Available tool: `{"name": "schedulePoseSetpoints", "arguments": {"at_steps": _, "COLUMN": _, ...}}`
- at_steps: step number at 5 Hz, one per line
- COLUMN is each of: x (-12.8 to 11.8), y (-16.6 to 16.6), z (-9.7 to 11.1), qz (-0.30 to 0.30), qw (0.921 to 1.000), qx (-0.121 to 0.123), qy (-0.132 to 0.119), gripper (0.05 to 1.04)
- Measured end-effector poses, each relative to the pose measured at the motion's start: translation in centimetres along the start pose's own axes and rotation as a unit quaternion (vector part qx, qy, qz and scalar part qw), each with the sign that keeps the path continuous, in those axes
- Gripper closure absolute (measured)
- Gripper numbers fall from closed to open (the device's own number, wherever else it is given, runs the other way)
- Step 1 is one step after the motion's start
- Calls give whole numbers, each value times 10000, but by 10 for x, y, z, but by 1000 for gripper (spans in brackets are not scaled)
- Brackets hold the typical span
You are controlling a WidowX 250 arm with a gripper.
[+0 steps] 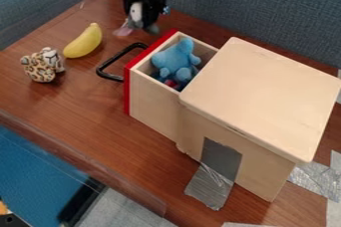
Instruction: Put the gray stuffed animal on the table
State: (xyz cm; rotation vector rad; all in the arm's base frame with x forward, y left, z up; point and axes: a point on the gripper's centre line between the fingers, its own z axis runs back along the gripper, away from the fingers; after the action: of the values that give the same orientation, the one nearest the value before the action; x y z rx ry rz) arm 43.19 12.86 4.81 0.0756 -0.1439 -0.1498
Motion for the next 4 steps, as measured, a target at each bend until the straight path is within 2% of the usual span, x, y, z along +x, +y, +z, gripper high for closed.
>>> {"name": "schedulePoseSetpoints", "arguments": {"at_steps": 1, "x": 1, "y": 2, "z": -19, "qz": -71, "qw": 9996, "qx": -80, "qy": 258, "gripper": 414}}
{"name": "schedulePoseSetpoints", "arguments": {"at_steps": 2, "x": 5, "y": 2, "z": -22, "qz": -104, "qw": 9993, "qx": -141, "qy": 340, "gripper": 133}}
{"name": "schedulePoseSetpoints", "arguments": {"at_steps": 3, "x": 5, "y": 1, "z": -20, "qz": -171, "qw": 9991, "qx": -176, "qy": 358, "gripper": 76}}
{"name": "schedulePoseSetpoints", "arguments": {"at_steps": 4, "x": 14, "y": -4, "z": 18, "qz": -303, "qw": 9995, "qx": -96, "qy": 46, "gripper": 81}}
